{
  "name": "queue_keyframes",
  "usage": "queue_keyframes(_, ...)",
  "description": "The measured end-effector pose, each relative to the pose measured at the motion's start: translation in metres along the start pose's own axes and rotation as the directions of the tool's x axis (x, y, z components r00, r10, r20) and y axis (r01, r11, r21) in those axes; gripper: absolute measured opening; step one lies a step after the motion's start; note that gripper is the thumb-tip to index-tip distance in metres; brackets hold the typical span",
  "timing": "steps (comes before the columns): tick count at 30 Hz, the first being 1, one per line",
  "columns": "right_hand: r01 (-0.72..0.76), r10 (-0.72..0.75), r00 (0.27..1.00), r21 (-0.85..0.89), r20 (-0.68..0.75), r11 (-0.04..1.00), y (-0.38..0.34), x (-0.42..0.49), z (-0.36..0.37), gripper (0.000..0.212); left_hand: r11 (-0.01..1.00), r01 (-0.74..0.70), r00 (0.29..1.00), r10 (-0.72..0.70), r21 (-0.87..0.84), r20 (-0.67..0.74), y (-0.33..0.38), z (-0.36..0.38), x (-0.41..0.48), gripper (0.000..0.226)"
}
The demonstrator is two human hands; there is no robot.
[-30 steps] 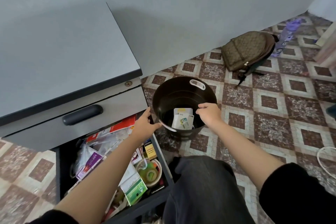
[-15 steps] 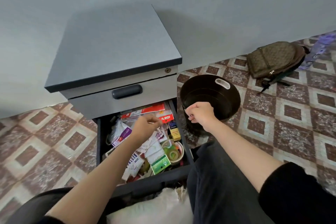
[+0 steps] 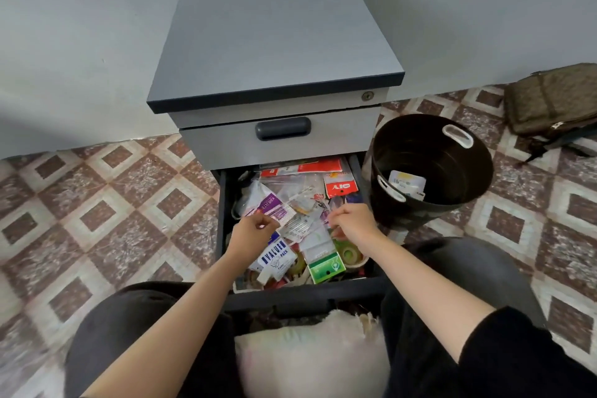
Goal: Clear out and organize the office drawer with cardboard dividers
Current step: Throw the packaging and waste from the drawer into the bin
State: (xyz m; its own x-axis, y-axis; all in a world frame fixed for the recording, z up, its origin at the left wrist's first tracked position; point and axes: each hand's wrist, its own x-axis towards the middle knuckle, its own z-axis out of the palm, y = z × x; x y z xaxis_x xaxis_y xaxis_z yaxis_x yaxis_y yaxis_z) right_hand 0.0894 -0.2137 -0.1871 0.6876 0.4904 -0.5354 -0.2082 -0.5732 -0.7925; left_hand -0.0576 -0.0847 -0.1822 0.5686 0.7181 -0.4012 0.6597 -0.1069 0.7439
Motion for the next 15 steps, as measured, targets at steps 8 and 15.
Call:
queue_keyframes(8,-0.027,0.031,0.999,-0.143,0.023,0.989,0.016,0.023,0.025,0.027,0.972,-0.012,1.000,0.016,0.237,-0.014,-0.036,-0.007,0.020,0.024)
queue_keyframes(15,-0.017,0.006,0.999,-0.218,-0.052,0.976,0.007,0.051,0.026,0.024,0.896,-0.137,0.991,0.123,0.421,0.060,-0.037,-0.003,0.057,0.054)
